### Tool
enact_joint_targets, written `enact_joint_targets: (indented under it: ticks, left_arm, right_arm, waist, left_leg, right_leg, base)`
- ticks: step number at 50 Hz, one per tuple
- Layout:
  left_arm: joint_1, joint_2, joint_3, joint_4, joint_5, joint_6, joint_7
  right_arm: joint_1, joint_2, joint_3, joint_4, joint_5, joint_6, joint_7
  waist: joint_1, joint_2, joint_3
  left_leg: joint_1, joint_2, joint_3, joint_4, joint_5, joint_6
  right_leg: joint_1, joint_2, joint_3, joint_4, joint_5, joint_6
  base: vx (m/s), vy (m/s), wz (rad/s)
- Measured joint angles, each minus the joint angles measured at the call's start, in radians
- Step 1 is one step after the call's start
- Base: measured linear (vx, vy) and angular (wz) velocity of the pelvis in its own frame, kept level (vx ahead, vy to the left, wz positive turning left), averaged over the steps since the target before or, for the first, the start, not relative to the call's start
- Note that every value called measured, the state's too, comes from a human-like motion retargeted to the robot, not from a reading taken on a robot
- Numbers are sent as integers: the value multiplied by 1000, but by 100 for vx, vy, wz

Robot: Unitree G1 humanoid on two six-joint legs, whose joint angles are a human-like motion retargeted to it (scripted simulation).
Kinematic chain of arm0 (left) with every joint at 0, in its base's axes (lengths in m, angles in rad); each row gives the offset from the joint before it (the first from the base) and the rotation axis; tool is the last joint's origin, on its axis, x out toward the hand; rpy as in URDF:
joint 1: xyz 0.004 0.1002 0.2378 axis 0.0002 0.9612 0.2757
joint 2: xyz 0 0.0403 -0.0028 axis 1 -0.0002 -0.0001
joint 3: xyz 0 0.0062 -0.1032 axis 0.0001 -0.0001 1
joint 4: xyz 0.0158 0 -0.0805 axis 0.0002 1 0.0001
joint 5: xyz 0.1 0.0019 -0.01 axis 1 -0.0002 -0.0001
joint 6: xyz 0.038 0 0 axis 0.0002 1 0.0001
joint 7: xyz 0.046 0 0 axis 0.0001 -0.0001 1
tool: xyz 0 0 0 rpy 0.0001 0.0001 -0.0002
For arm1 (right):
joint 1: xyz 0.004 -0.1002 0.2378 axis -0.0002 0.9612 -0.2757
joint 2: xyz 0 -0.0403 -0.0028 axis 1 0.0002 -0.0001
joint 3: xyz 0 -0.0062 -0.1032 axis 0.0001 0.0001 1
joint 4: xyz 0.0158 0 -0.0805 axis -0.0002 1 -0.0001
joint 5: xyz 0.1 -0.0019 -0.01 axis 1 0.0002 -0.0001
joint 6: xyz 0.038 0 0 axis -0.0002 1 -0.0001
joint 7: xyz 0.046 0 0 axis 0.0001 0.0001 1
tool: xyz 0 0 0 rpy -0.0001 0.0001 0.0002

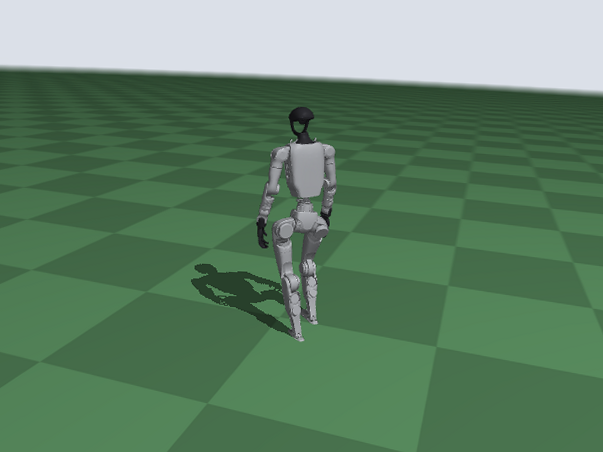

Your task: Walk

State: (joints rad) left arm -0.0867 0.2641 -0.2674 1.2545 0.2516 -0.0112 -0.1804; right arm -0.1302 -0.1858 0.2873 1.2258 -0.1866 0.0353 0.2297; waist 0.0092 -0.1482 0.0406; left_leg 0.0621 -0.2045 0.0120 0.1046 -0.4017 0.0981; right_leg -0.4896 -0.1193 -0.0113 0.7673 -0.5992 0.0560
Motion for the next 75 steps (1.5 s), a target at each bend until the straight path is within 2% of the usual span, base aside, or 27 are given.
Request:
enact_joint_targets:
  ticks: [10, 27, 36, 51, 62, 67, 71, 75]
  left_arm:
    - [25, 0, 1, -19, 1, -3, 0]
    - [42, -8, -1, -42, -29, 2, 2]
    - [60, -20, 4, -25, -44, 7, 2]
    - [72, -65, 9, -10, -60, 5, 9]
    - [23, -53, 12, -19, -78, 2, 36]
    - [10, -47, 2, -22, -84, 0, 44]
    - [4, -39, -3, -25, -87, 3, 46]
    - [-2, -37, -4, -25, -85, 7, 40]
  right_arm:
    - [25, 0, 3, 0, -2, 3, 0]
    - [39, 11, 19, 9, 3, 7, 16]
    - [45, 13, 20, 36, 11, 12, 22]
    - [39, -21, 28, 63, 2, 7, -21]
    - [21, -21, 24, 16, 15, -10, -62]
    - [26, -16, 27, -10, 31, -18, -70]
    - [27, -19, 31, -23, 42, -21, -72]
    - [25, -22, 29, -23, 46, -20, -66]
  waist:
    - [32, 10, 4]
    - [62, 68, 31]
    - [72, 74, 16]
    - [70, 74, 2]
    - [43, 53, 11]
    - [17, 22, 21]
    - [7, 3, 25]
    - [-3, -10, 24]
  left_leg:
    - [0, 29, -17, 92, -48, -8]
    - [-131, 111, -31, 476, -180, -38]
    - [-217, 98, -79, 477, -216, -23]
    - [-205, 72, -49, 483, -226, 0]
    - [-152, 20, -12, 442, -231, 28]
    - [-118, -27, -1, 386, -211, 37]
    - [-95, -50, 12, 339, -193, 41]
    - [-52, -68, 5, 248, -148, 41]
  right_leg:
    - [80, 30, -22, -61, -17, -26]
    - [175, 120, -52, -117, -35, -47]
    - [182, 128, -36, -131, -39, -42]
    - [212, 116, 15, -126, -63, -25]
    - [190, 72, 62, -15, -109, -4]
    - [142, 22, 78, 124, -123, 12]
    - [113, -52, 24, 222, -122, -2]
    - [94, -71, 19, 237, -131, -9]
  base:
    - [6, -7, -3]
    - [7, -5, -7]
    - [0, 0, 0]
    - [4, 6, -13]
    - [3, 11, -13]
    - [1, 10, -1]
    - [1, 6, -12]
    - [0, 0, 0]
